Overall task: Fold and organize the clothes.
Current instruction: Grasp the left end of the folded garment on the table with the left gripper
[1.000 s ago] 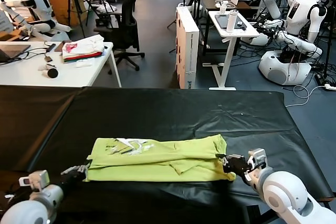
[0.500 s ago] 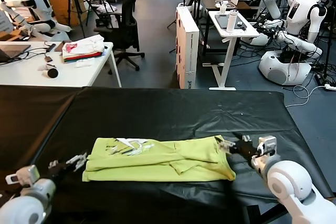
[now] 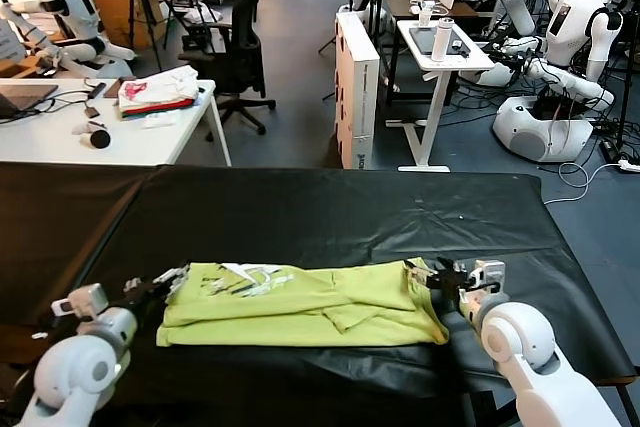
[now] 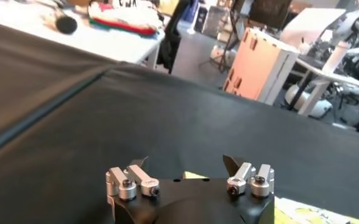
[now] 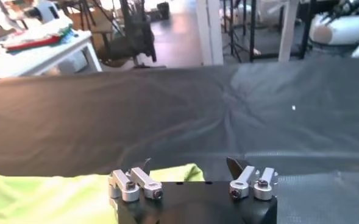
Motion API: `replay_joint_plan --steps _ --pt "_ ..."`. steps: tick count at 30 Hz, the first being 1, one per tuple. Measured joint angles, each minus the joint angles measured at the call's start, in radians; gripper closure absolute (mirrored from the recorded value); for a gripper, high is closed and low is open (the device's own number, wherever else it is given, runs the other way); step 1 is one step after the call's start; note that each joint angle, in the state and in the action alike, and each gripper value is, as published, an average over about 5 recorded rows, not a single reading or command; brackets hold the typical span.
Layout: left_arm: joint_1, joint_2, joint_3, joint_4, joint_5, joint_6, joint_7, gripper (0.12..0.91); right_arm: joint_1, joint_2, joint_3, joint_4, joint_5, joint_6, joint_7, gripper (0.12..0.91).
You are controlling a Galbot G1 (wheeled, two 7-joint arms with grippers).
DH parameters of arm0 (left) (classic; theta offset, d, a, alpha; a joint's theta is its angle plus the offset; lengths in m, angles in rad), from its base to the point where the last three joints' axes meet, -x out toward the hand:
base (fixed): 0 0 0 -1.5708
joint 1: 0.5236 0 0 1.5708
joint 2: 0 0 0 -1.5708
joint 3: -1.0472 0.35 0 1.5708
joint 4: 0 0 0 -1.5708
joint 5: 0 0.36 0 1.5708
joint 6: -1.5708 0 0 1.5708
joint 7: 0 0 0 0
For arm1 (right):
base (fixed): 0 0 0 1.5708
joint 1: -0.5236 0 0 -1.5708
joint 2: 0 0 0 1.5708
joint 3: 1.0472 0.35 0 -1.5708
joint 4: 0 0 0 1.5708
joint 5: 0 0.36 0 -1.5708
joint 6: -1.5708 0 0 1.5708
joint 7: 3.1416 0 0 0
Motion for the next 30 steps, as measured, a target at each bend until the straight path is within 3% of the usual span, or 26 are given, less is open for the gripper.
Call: replay_joint_plan --steps 7,11,15,20,24,26,30 --pt "-0.035 0.003 0.028 0.058 0.016 0.006 0.009 0.123 0.005 0.005 -0.01 -0.007 0.003 -0.005 -0.001 0.16" --pt "-0.042 0.002 0.04 0.067 0.019 0.014 0.014 0.132 0.003 0.005 -0.01 -0.007 0.004 -0.005 -0.003 0.335" --pt "-0.048 -0.002 0.049 0.068 0.025 0.018 0.017 0.272 -0.002 0.006 -0.009 -0.007 0.005 -0.004 -0.005 0.574" --pt "-0.043 -0.002 0.05 0.068 0.038 0.015 0.032 0.573 -0.008 0.011 -0.008 -0.007 0.004 -0.002 -0.005 0.835" --pt "-0.036 -0.002 0.046 0.063 0.046 0.008 0.038 0.811 -0.014 0.017 0.0 -0.006 0.003 0.009 -0.004 0.87" --pt "-0.033 -0.003 0.044 0.059 0.051 0.004 0.04 0.873 -0.02 0.021 0.006 -0.006 0.003 0.018 -0.003 0.876" --pt "-0.028 -0.003 0.035 0.051 0.056 -0.004 0.042 0.884 -0.031 0.029 0.017 -0.006 0.001 0.033 -0.002 0.877"
